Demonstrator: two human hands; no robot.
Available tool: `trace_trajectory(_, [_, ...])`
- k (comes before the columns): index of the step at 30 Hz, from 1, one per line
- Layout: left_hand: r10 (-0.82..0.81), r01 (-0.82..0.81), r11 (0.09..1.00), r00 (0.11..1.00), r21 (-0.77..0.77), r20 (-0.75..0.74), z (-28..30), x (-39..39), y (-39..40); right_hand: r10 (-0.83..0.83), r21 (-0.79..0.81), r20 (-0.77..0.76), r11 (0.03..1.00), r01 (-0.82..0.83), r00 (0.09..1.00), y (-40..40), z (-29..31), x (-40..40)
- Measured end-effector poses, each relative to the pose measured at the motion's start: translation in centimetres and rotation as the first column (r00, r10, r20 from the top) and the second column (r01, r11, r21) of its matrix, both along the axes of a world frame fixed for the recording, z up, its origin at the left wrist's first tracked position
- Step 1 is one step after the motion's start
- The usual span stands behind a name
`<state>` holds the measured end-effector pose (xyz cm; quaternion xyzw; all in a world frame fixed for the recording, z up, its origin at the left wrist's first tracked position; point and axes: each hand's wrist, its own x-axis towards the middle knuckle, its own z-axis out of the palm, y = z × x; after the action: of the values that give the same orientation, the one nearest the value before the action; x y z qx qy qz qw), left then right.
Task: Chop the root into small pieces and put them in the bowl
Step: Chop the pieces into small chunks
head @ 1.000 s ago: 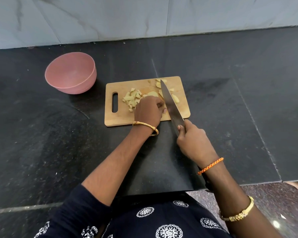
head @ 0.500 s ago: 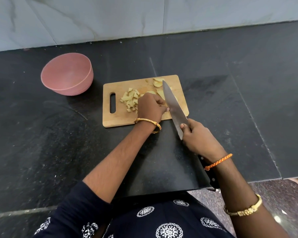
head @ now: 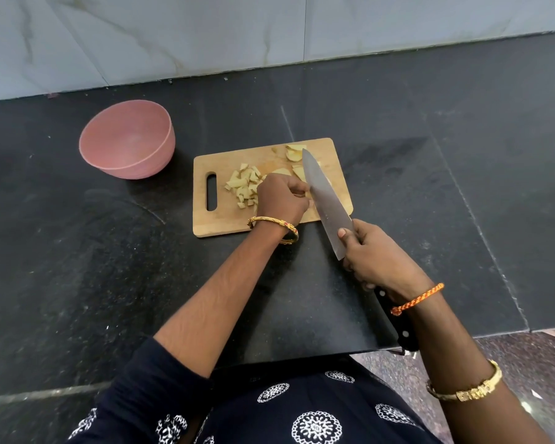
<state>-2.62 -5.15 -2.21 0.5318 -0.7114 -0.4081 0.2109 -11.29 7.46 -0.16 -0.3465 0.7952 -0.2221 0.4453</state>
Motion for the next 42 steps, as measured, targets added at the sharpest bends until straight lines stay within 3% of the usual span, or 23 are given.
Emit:
trace_trajectory(7, [0.044,-0.039,0.998,0.994,0.055,-0.096,-0.4,0.3,0.3,0.027,-0.048,-0.208,0.998,-0.038,0.978,-0.1,-0.4,1.0])
trace_trajectory(13, [0.046,-0.029,0.992,0.988,0.123,-0.144,-0.6,0.8,0.1,0.002,-0.043,-0.287,0.999,-0.015,0.958,-1.3,-1.5,2.6])
trace_trajectory(18, [0.066,-0.069,0.996,0.996,-0.052,-0.063,-0.6,0.7,0.2,0.041,0.009,-0.394,0.999,-0.041,0.918,0.0,-1.3,3.2])
trace_trajectory(22, [0.028,-0.029,0.999,0.999,-0.044,-0.022,-0.7,1.0,-0.2,0.105,0.024,-0.366,0.994,-0.103,0.925,1.6,-0.8,1.9])
trace_trajectory(28, [0.01,0.007,0.991,0.991,-0.131,0.131,-0.6,1.3,0.1,0.034,-0.084,-0.312,0.994,-0.063,0.949,-0.4,-0.1,-0.7])
trace_trajectory(35, [-0.234,0.33,0.911,0.907,-0.246,0.35,-0.3,2.2,-0.2,0.094,-0.02,-0.293,0.994,-0.105,0.951,-1.0,-1.1,-1.6])
trace_trajectory(39, [-0.163,0.287,0.903,0.918,-0.32,0.362,-0.6,2.1,0.3,0.071,-0.056,-0.308,0.994,-0.093,0.949,0.2,-1.5,-0.6])
trace_trajectory(42, [-0.069,0.169,0.92,0.958,-0.354,0.277,-0.9,1.7,1.4,0.062,-0.079,-0.325,0.993,-0.092,0.944,0.8,-1.7,0.3])
